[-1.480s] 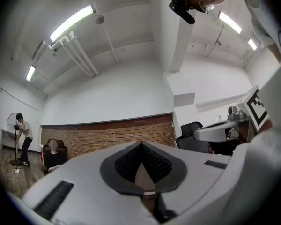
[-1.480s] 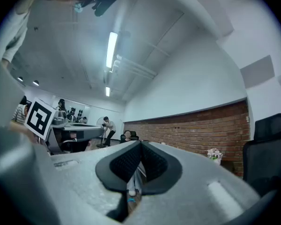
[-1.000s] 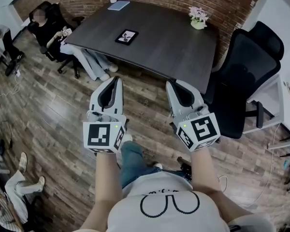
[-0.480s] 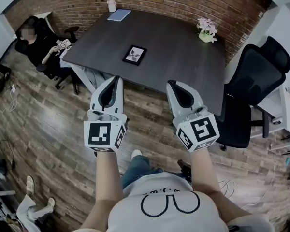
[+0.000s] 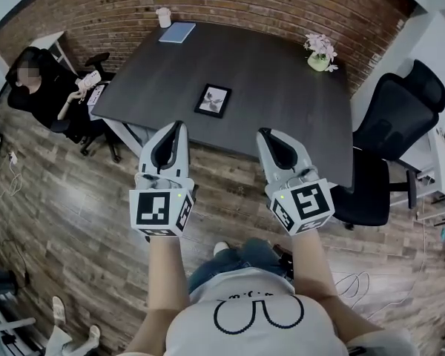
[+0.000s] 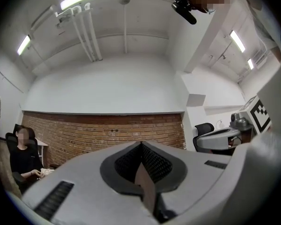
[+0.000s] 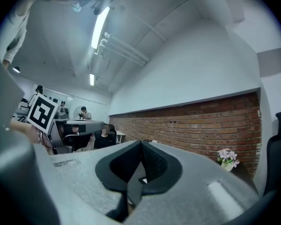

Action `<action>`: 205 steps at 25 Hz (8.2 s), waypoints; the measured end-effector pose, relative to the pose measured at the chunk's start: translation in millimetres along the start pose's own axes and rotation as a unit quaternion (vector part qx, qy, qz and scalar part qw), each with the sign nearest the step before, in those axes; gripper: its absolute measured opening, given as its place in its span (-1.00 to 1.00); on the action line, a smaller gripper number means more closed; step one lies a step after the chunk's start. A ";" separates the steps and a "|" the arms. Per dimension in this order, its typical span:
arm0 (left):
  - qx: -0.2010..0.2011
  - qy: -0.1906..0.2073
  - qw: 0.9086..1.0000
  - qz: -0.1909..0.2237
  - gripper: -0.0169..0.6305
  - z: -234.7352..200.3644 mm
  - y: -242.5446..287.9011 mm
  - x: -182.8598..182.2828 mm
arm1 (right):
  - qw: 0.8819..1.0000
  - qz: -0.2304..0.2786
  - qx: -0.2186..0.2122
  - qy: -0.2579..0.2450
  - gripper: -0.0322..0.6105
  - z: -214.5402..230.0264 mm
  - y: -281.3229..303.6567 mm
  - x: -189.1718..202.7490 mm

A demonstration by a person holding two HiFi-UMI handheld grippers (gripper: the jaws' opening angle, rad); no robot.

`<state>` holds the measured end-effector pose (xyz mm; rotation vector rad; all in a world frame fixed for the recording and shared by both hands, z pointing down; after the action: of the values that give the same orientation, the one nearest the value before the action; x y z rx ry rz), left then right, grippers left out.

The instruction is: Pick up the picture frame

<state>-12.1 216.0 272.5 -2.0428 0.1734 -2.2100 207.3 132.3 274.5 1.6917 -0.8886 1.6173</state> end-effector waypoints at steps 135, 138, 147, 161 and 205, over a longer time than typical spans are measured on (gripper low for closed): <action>0.228 -0.377 0.716 -0.542 -0.73 -162.5 351.4 363.7 | 0.721 -0.252 0.075 0.641 -0.76 148.5 354.9 290.7; 0.231 -0.380 0.715 -0.539 -0.73 -163.9 351.2 364.0 | 0.723 -0.254 0.069 0.639 -0.78 148.8 355.5 290.1; 0.240 -0.372 0.717 -0.538 -0.70 -164.9 350.1 361.1 | 0.728 -0.260 0.076 0.630 -0.78 147.1 354.7 288.5; 0.207 -0.335 0.785 -0.478 -0.16 -190.4 361.2 302.3 | 0.748 -0.239 0.080 0.614 -0.80 143.2 354.1 271.4; 0.176 -0.014 0.984 -0.029 -0.95 -207.4 390.3 81.5 | 0.983 0.048 0.150 0.092 -0.80 149.5 328.1 -14.3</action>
<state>-219.2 -182.8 269.9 -1.9009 -0.2635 -2.0631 24.9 -178.0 249.0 1.6793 -0.6681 2.0195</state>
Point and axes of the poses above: the fingertips, and each gripper's own axes: y forward along the fingers, z to its right, x out of its underside, the point moved 10 cm from there along -y, backward along the fingers, and after that the axes turned 4 degrees about y, right-handed, at the moved point
